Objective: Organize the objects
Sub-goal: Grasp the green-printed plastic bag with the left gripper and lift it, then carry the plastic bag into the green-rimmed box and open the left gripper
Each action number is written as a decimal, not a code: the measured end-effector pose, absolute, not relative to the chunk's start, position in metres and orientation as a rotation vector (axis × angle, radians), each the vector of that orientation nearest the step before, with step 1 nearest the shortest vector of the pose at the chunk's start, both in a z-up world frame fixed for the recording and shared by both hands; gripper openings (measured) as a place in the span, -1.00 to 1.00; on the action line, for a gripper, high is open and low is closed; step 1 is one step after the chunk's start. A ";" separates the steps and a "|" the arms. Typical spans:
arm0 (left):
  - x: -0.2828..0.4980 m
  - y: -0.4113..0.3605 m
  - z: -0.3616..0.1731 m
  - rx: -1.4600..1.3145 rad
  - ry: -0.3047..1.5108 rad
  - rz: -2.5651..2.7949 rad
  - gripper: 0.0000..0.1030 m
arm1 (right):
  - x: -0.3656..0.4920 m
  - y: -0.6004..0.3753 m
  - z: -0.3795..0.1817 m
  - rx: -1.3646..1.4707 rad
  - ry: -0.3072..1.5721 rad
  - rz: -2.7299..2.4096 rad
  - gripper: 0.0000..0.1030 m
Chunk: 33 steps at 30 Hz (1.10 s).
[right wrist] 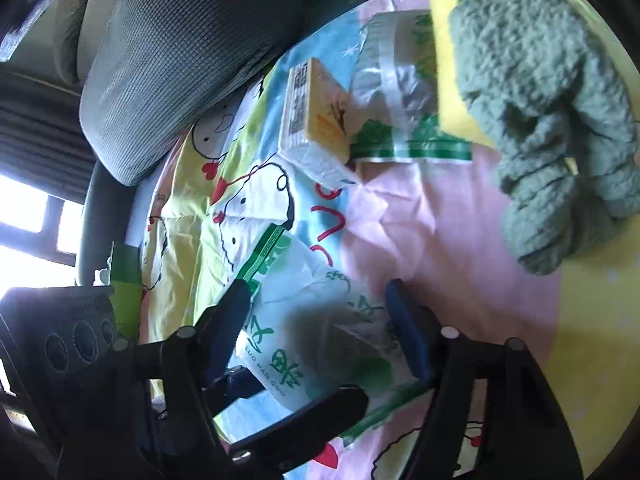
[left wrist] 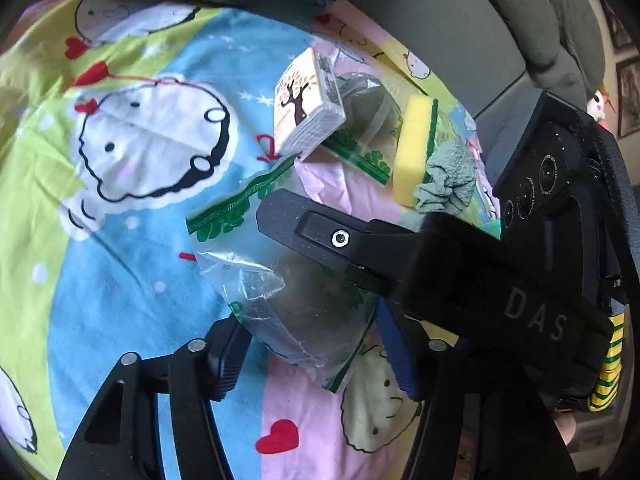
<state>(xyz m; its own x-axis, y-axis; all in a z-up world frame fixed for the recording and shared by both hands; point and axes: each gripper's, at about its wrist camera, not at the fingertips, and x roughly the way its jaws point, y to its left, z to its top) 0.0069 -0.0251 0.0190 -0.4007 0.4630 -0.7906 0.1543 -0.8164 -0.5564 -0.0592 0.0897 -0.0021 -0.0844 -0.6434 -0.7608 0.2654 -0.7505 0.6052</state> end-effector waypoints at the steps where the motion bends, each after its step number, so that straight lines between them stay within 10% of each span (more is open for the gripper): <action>1: 0.008 -0.023 0.022 -1.582 -0.831 2.341 0.13 | -0.058 0.091 -0.002 1.574 -0.421 -1.896 0.29; 33: 0.054 0.030 0.127 -0.942 -0.525 2.524 0.12 | 0.002 0.166 0.122 1.050 -0.507 -2.208 0.32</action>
